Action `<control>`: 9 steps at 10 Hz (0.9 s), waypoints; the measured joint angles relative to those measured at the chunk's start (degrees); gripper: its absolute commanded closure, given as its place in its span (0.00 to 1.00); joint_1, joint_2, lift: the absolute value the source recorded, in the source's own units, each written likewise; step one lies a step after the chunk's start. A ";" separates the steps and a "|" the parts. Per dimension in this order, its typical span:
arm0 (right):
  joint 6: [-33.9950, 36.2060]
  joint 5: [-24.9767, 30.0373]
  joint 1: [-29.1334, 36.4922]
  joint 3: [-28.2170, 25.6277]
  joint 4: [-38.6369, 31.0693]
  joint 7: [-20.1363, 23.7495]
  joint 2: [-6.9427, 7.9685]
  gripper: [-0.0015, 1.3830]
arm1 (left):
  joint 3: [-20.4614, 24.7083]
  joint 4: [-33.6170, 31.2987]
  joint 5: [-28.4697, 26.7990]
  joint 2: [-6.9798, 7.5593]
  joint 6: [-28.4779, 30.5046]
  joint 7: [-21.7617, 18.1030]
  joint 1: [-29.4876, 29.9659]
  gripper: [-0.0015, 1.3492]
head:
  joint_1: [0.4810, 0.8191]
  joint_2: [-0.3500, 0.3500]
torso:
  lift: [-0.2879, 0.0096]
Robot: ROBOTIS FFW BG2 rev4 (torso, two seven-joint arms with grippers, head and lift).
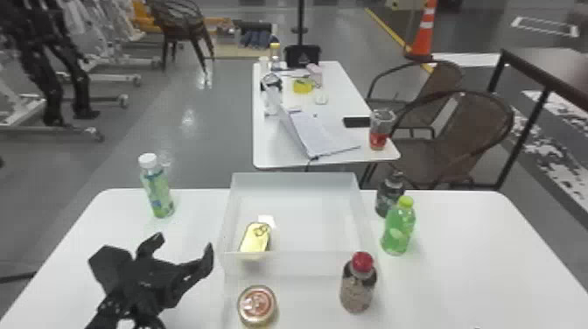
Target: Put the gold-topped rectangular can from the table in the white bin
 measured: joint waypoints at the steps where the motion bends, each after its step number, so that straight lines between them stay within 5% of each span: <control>1: 0.00 0.00 0.14 0.00 -0.13 0.00 0.00 0.11 | 0.85 -1.69 1.04 -0.10 -2.26 2.31 3.55 0.09 | 0.20 0.50 | 0.63; 6: 0.02 0.07 1.07 -0.04 -0.69 -0.28 0.00 0.11 | 2.51 -3.77 3.35 -1.21 -12.58 8.47 18.02 0.09 | 0.20 0.50 | 0.63; 9: 0.00 -0.01 1.63 -0.09 -1.08 -0.75 0.00 0.11 | 2.32 -2.89 4.26 -1.22 -15.46 10.50 20.63 0.09 | 0.20 0.50 | 0.63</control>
